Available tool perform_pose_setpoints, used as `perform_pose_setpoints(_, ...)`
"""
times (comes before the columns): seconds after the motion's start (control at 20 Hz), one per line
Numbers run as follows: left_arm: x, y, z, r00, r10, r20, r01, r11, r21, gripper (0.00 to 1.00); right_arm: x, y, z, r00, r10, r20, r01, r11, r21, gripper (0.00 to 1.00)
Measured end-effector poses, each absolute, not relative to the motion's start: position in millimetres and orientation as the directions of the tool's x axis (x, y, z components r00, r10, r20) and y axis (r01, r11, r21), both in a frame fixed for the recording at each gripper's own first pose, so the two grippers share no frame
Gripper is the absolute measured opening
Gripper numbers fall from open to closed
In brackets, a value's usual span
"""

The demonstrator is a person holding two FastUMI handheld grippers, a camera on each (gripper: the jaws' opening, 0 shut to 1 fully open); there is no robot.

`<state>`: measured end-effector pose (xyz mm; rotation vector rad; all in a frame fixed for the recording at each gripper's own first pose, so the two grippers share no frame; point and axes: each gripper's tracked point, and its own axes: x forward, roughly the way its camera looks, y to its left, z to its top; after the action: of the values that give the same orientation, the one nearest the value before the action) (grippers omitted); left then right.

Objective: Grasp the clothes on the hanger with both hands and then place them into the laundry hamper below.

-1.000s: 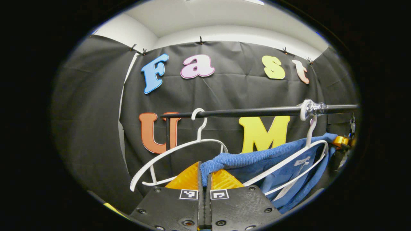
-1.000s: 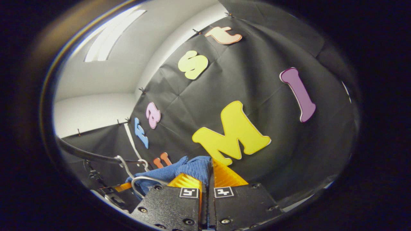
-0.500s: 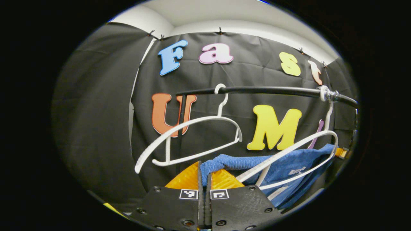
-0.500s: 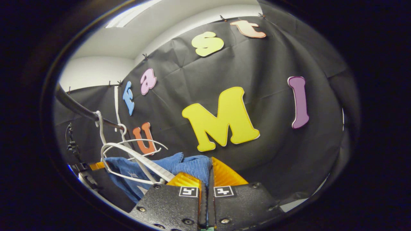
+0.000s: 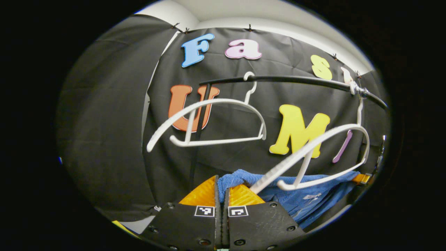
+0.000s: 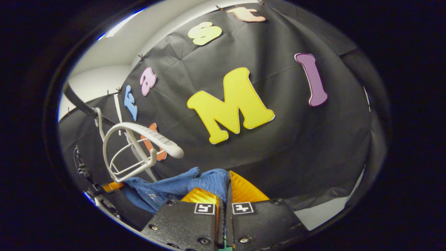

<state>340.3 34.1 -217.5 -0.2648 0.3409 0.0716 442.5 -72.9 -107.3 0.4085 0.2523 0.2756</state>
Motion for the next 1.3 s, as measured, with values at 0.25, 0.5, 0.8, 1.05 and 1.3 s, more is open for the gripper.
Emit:
perform_pose_setpoints(0.25,302.2,31.2,-268.1,0.899,0.029,-0.438,-0.144,0.962,-0.232,0.04,424.5,-66.5,-153.6,0.912,0.307,-0.271,-0.181,0.897,0.404,0.05)
perform_pose_setpoints(0.5,274.7,-10.4,-286.6,0.884,-0.028,-0.467,-0.057,0.984,-0.167,0.0,400.9,-44.9,-179.4,0.89,0.332,-0.314,-0.2,0.901,0.385,0.05)
perform_pose_setpoints(0.8,257.2,-65.2,-259.3,0.895,-0.127,-0.427,0.101,0.991,-0.084,0.0,371.3,6.4,-175.4,0.858,0.409,-0.311,-0.304,0.892,0.334,0.05)
perform_pose_setpoints(1.05,244.0,-102.5,-231.7,0.9,-0.201,-0.387,0.185,0.98,-0.078,0.0,335.3,58.9,-153.9,0.823,0.494,-0.282,-0.428,0.864,0.266,0.05)
perform_pose_setpoints(1.3,223.1,-124.1,-220.2,0.898,-0.249,-0.362,0.244,0.968,-0.059,0.05,308.7,101.4,-146.4,0.792,0.547,-0.27,-0.505,0.837,0.214,0.05)
